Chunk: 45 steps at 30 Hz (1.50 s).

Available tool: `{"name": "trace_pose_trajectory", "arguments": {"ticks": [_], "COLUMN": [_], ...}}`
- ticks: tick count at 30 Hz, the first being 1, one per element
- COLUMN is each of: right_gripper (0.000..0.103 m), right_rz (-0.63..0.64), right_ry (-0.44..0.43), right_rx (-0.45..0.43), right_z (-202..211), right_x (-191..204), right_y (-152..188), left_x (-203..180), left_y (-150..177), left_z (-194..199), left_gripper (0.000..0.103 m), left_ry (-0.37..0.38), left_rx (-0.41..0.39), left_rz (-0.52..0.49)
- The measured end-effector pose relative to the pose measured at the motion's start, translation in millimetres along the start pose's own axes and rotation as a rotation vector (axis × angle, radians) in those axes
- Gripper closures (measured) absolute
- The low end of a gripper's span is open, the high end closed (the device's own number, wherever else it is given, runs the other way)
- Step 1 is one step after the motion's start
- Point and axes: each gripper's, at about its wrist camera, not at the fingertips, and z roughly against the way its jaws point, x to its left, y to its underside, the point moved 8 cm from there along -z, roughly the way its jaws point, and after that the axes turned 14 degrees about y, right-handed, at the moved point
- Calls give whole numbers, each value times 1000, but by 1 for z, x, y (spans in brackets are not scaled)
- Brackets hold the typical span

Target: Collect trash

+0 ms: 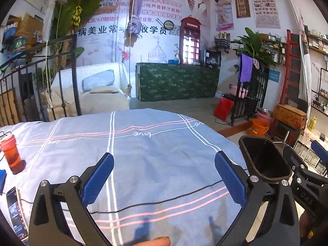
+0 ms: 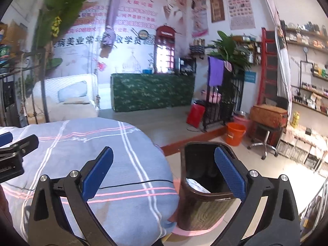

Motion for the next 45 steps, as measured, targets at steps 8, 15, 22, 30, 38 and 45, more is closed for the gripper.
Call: {"name": "trace_pose_trajectory", "arguments": {"ticks": [8, 15, 22, 30, 38, 45], "right_gripper": [6, 6, 6, 6, 6, 6], "right_rz": [15, -28, -28, -25, -26, -29], "right_ry": [-15, -10, -13, -18, -20, -21], "right_rx": [-18, -24, -19, -14, -7, -7], "right_z": [24, 28, 29, 28, 27, 27], "right_x": [-1, -12, -10, -9, -9, -10], "right_y": [2, 2, 4, 5, 8, 8], "left_x": [3, 3, 0, 0, -1, -2], "left_y": [1, 5, 4, 5, 6, 5], "left_z": [19, 27, 28, 30, 31, 31], "left_gripper": [6, 6, 6, 6, 6, 6], "left_ry": [0, -1, -2, 1, 0, 6], "left_rx": [-44, -71, -79, -80, -81, -84], "left_rz": [2, 4, 2, 2, 0, -3]}}
